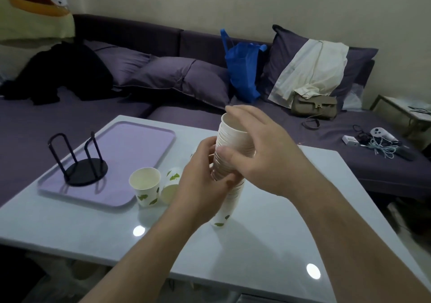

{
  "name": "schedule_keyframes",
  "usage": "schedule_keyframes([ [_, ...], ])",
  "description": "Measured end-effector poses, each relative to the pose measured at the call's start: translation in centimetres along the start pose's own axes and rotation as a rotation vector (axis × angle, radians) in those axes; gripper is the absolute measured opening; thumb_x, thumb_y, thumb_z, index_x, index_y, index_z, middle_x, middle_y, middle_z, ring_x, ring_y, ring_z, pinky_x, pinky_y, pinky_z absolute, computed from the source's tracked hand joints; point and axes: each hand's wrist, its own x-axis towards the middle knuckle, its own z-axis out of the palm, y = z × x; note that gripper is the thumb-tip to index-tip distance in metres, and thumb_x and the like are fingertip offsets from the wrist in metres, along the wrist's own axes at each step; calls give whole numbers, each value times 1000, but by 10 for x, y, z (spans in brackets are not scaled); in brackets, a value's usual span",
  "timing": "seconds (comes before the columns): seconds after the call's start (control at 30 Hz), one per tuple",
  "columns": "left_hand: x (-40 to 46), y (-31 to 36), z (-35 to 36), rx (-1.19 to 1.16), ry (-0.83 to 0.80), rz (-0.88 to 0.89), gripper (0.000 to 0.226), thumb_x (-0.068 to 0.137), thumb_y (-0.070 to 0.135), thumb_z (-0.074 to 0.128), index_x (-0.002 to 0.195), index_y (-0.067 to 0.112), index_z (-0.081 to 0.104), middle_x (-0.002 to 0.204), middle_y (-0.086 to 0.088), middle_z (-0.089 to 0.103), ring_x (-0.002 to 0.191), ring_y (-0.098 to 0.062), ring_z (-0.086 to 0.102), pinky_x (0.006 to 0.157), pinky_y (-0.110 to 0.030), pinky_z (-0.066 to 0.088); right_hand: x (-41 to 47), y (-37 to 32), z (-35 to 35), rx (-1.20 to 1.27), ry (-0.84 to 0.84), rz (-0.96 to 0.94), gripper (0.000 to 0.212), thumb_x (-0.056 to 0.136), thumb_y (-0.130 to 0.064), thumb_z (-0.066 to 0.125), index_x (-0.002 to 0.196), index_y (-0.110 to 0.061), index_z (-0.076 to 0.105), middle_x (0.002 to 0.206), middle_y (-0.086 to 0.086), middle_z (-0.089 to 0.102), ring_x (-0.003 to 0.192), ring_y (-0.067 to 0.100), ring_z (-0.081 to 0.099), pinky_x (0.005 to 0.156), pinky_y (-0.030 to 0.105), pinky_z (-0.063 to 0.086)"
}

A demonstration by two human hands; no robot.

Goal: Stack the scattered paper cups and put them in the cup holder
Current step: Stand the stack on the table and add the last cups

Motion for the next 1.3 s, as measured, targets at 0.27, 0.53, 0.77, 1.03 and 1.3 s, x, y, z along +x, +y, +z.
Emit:
schedule_keyframes([
  [0.27,2,-13,-43,11,37,-95,59,82,34,72,139,36,58,137,12,66,130,-9,62,115,-42,52,-9,4,7,206,94,75,81,94,-45,74,164,-40,33,156,-19,44,140,-9,39,108,1,27],
  [0.53,11,-76,-100,997,64,-398,17,103,38,60,96,25,67,133,-4,64,134,-36,46,110,-44,38,-24,5,13,314,80,197,98,86,-50,81,164,-40,24,152,-15,53,136,9,55,116,40,48],
  [0.77,6,-51,-99,667,322,-172,29,110,22,60,135,11,69,155,-12,44,134,-35,45,102,-40,41,-26,2,15,378,96,229,103,78,-56,77,164,-36,26,152,-14,51,135,6,53,116,36,48],
  [1.03,2,47,-92,145,546,304,11,105,17,70,115,11,68,140,-7,52,118,-21,63,88,1,48,-26,-1,5,427,170,207,101,79,-50,77,164,-42,24,152,-16,44,133,0,53,114,31,47],
  [1.3,18,87,-58,241,300,535,11,105,21,69,103,17,59,150,-6,51,123,-7,60,95,-8,50,-22,0,15,430,168,185,81,94,-42,77,161,-31,32,142,-15,60,127,9,63,106,43,57],
])
